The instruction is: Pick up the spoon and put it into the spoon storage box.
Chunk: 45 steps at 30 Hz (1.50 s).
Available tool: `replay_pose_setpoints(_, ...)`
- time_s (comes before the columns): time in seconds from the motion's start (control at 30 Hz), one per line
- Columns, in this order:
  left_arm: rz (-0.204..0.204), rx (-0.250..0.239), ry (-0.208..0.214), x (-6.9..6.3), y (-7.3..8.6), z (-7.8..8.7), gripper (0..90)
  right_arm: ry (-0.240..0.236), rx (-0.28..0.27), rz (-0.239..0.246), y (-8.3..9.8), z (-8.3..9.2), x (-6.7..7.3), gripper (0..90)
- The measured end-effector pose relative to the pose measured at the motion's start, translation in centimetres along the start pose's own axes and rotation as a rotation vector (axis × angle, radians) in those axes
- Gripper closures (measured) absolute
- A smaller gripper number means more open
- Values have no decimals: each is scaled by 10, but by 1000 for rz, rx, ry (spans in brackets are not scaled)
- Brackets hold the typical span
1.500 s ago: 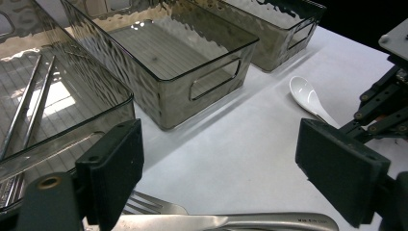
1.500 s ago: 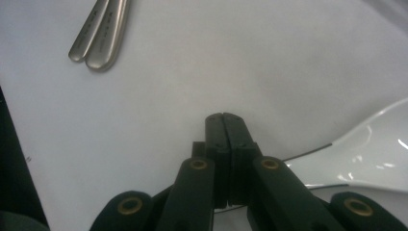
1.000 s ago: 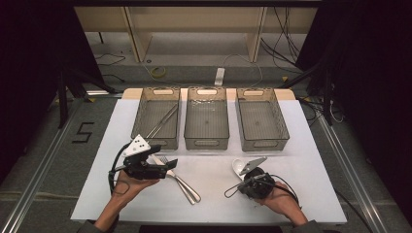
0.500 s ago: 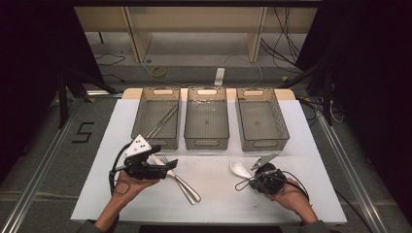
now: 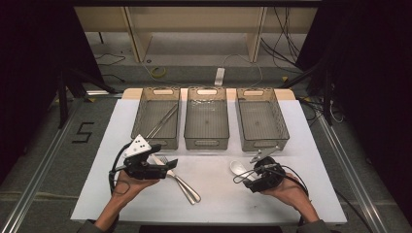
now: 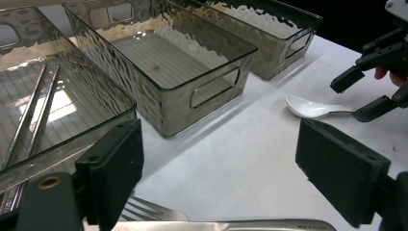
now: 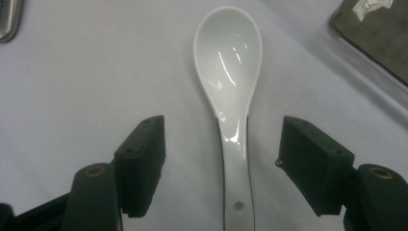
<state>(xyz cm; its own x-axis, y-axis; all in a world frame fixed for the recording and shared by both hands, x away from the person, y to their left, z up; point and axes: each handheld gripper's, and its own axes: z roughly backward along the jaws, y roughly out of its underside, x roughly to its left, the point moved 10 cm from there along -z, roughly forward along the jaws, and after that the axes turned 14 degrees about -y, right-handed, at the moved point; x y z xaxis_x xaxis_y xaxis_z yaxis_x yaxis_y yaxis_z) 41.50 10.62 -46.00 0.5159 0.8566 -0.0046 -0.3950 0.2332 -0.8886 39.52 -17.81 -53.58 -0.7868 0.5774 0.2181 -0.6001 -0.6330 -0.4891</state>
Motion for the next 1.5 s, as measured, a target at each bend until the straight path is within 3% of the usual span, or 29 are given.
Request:
replay_pose_setpoints(0.33, 1, -1, 4, 1, 0, 0, 166, 3, 51, -20, 5, -7, -11, 487)
replay_pose_setpoints(0.77, -2, 2, 1, 1, 0, 0, 166, 4, 110, -5, 10, -13, -9, 746)
replay_pose_setpoints(0.97, -2, -1, -2, 1, -1, 0, 166, 1, 126, -18, 10, -14, -9, 760)
replay_pose_setpoints(1.23, -2, -3, -4, 1, -1, 0, 166, -16, 112, -8, 8, -12, -6, 765)
replay_pose_setpoints(1.5, 11, -6, 1, 1, -1, 0, 166, -11, 11, 7, -13, 1, -6, 766)
